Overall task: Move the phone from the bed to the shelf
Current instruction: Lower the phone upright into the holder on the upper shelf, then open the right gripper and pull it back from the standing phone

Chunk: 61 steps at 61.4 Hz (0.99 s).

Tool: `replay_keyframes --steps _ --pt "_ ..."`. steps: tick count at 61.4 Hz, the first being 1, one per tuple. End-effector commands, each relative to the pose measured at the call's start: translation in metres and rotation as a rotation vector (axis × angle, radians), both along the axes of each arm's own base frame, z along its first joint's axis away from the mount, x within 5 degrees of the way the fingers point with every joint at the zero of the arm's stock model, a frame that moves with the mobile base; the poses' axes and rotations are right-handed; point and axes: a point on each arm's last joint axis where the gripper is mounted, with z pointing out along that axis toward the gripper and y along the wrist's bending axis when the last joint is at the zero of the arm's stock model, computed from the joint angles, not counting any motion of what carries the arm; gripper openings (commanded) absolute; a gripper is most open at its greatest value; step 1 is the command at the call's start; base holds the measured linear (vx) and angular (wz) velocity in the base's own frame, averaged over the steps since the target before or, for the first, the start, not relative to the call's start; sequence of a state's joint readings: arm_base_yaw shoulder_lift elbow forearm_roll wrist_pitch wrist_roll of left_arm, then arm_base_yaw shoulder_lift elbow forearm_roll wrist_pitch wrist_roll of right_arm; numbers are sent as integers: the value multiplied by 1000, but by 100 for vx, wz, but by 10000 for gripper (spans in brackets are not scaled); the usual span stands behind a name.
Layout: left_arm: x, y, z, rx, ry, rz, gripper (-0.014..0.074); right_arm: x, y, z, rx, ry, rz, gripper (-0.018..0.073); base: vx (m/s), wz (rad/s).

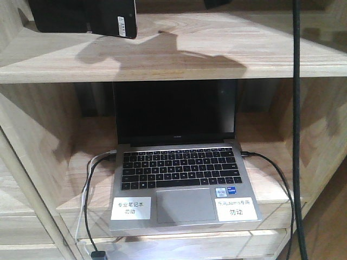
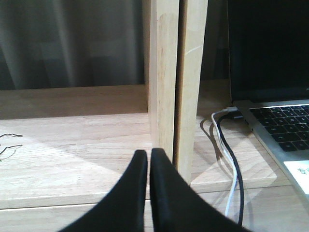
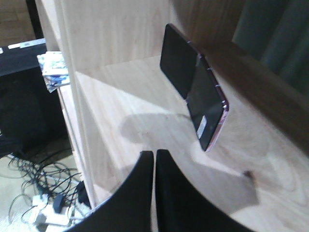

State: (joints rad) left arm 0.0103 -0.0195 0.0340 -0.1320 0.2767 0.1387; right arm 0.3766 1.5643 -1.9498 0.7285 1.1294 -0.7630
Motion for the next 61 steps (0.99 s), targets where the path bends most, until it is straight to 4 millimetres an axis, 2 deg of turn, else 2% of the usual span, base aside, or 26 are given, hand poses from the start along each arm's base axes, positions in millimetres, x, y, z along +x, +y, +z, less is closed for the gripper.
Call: replay_keyframes --steps 1,41,61 --pt "1 1 6 -11 -75 7 1 -17 -6 21 62 -53 7 -4 0 0" --pt "1 1 6 -11 -75 7 1 -24 -6 15 1 7 71 -4 0 0" --pt "1 1 6 -11 -75 7 1 -19 -5 21 70 -39 25 -4 0 0"
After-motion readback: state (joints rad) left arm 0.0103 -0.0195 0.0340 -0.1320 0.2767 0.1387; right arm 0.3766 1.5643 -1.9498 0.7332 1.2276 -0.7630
